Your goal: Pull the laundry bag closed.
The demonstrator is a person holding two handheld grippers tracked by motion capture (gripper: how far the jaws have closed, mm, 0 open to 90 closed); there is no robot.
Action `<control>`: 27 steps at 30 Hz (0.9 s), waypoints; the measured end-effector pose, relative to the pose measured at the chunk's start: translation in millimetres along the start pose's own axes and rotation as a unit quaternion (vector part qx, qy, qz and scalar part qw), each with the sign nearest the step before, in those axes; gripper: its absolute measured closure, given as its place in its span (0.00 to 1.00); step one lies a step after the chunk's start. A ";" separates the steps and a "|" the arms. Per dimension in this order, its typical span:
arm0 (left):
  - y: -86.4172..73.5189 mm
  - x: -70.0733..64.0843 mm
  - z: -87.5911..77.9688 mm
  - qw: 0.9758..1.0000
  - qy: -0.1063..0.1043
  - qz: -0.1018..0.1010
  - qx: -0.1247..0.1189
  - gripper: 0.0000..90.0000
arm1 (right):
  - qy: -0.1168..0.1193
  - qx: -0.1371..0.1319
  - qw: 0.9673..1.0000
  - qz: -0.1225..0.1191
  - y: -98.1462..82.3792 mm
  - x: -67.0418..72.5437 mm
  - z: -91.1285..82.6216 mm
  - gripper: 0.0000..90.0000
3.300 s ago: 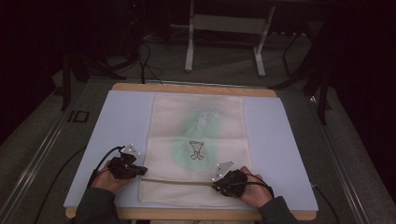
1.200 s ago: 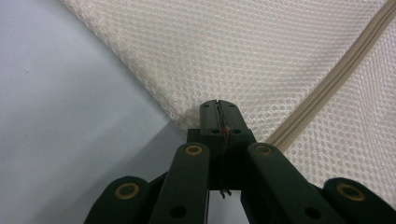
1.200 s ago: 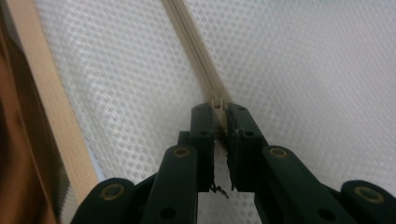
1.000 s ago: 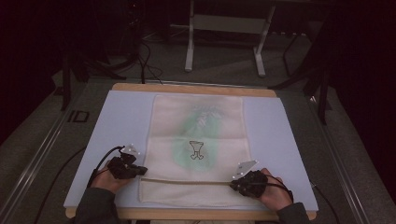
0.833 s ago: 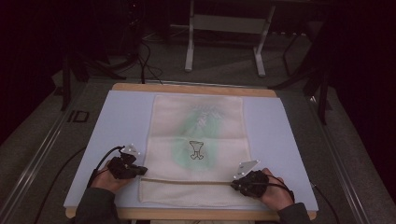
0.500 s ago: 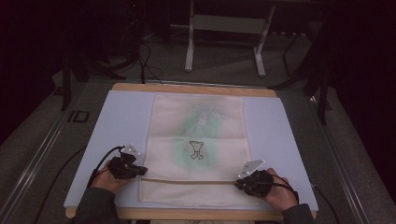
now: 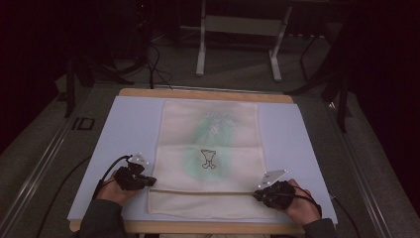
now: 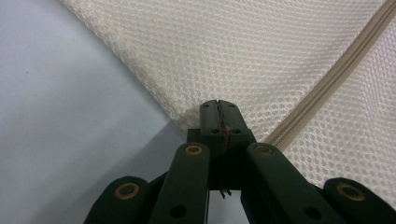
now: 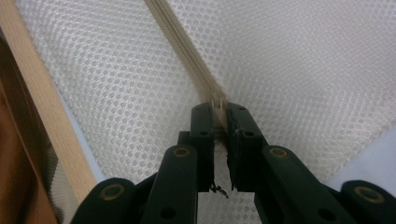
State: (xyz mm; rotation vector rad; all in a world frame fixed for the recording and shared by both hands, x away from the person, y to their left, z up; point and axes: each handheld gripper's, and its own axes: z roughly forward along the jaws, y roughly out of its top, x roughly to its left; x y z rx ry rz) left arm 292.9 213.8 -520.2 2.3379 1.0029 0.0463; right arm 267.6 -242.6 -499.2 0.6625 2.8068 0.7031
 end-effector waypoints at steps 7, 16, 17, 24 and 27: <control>-0.1 0.1 0.0 1.000 0.000 0.000 0.000 1.00 | 0.000 0.003 1.000 0.000 -1.4 -1.1 -2.5 0.92; 0.0 -0.3 0.1 1.000 0.000 -0.001 0.000 1.00 | -0.014 0.019 1.000 -0.002 -4.0 -3.2 -4.6 0.92; 0.0 0.0 0.0 1.000 0.000 0.000 0.000 1.00 | -0.025 0.030 0.999 -0.001 -6.4 -4.7 -5.0 0.92; 0.2 -0.2 0.2 1.000 0.000 -0.001 0.000 1.00 | -0.012 0.007 0.999 0.030 -25.3 -16.7 -17.2 0.92; -0.2 0.3 0.1 1.000 -0.002 -0.001 -0.001 1.00 | -0.008 0.008 0.999 0.032 -26.0 -17.9 -17.9 0.92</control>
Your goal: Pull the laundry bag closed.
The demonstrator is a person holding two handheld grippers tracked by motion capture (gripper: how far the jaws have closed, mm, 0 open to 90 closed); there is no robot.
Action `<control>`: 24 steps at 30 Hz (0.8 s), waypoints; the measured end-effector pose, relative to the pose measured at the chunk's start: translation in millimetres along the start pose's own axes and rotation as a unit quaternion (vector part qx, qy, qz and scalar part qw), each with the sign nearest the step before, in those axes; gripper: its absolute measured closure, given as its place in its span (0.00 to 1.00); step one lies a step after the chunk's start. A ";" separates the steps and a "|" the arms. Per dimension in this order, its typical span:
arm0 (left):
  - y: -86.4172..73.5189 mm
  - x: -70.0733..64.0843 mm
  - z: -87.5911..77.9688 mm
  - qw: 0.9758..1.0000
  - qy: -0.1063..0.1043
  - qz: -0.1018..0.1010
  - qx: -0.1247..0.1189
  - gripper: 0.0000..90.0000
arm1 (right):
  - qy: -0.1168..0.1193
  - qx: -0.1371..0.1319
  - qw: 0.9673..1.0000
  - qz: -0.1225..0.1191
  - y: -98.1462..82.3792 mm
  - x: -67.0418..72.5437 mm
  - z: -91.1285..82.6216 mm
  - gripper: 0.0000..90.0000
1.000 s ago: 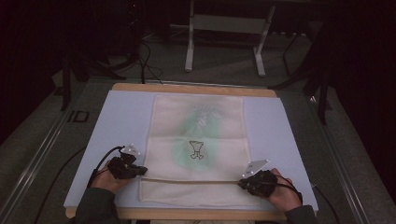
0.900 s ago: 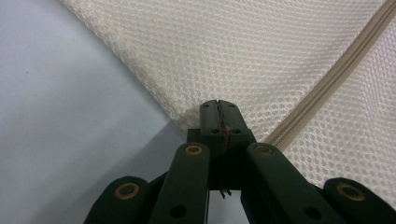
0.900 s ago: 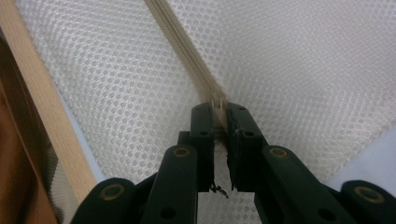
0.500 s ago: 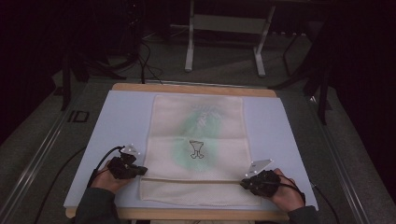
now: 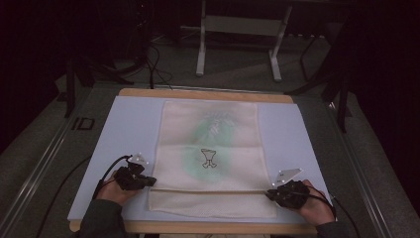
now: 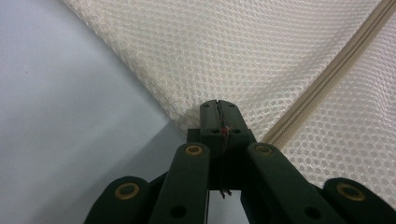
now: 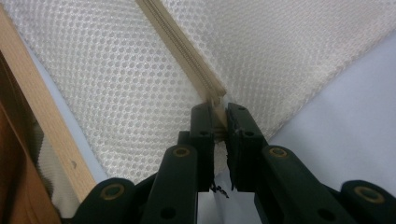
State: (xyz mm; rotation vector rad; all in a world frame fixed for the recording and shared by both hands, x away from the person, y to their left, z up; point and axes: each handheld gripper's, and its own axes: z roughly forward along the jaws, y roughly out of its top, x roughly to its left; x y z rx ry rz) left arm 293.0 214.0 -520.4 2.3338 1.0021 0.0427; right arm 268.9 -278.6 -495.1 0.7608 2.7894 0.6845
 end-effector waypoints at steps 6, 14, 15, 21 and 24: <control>-0.7 1.2 0.0 1.000 -0.004 -0.001 -0.003 1.00 | 0.014 -0.002 1.000 0.006 -1.9 -0.7 7.8 0.89; -2.6 4.4 0.3 1.000 -0.017 -0.008 -0.013 0.99 | 0.023 -0.038 0.998 0.038 -9.1 -10.8 4.8 0.70; -2.6 4.4 0.3 1.000 -0.017 -0.008 -0.013 0.99 | 0.023 -0.038 0.998 0.038 -9.1 -10.8 4.8 0.70; -2.5 4.4 0.1 1.000 -0.020 0.003 -0.015 0.97 | -0.005 -0.059 0.996 0.064 -15.6 -19.9 0.1 0.63; -1.7 3.6 -0.3 1.000 -0.019 0.005 -0.014 0.96 | -0.014 -0.070 0.994 0.077 -18.5 -22.7 -2.7 0.61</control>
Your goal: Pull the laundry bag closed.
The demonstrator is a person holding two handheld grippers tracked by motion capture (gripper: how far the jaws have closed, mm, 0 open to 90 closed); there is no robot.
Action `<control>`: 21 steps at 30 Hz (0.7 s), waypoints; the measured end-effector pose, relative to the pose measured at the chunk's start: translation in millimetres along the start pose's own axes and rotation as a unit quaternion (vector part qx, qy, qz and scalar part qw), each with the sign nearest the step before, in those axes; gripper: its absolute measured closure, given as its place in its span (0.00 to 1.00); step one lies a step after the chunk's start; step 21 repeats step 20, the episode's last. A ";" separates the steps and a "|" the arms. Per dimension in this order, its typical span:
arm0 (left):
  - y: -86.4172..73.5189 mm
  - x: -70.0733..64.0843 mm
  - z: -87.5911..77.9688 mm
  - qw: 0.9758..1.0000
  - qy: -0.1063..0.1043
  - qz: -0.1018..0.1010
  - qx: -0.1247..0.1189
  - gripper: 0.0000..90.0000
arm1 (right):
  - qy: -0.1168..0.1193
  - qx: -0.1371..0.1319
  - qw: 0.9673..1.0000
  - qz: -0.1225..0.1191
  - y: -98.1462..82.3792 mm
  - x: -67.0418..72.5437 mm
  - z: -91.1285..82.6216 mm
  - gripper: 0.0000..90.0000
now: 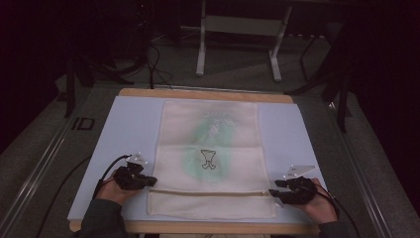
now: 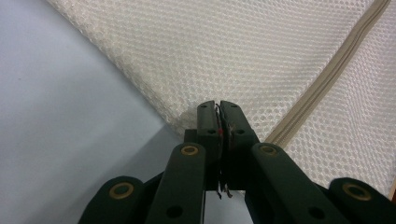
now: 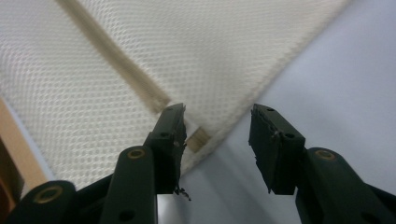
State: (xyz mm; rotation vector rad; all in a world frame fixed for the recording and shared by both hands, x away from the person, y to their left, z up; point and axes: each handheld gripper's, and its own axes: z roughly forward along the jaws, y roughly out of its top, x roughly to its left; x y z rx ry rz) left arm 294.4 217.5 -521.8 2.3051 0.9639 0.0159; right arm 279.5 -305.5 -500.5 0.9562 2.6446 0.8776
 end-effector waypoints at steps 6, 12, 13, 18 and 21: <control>0.5 -1.0 -1.3 1.000 -0.002 0.004 -0.006 0.94 | -0.028 -0.015 0.999 0.028 -6.2 -9.1 0.6 0.57; -0.8 1.8 -6.5 1.000 0.008 -0.003 -0.022 0.92 | -0.057 -0.031 0.997 0.050 -12.2 -16.0 3.8 0.57; -0.8 1.8 -6.7 1.000 0.012 -0.005 -0.026 0.92 | -0.061 -0.038 0.996 0.053 -13.2 -17.3 4.1 0.57; -0.4 3.4 -7.7 0.999 0.032 -0.009 -0.037 0.90 | -0.084 -0.057 0.992 0.071 -16.9 -21.1 6.7 0.55; -0.4 4.3 -8.1 0.998 0.041 -0.013 -0.041 0.86 | -0.090 -0.059 0.991 0.078 -18.4 -22.7 9.4 0.54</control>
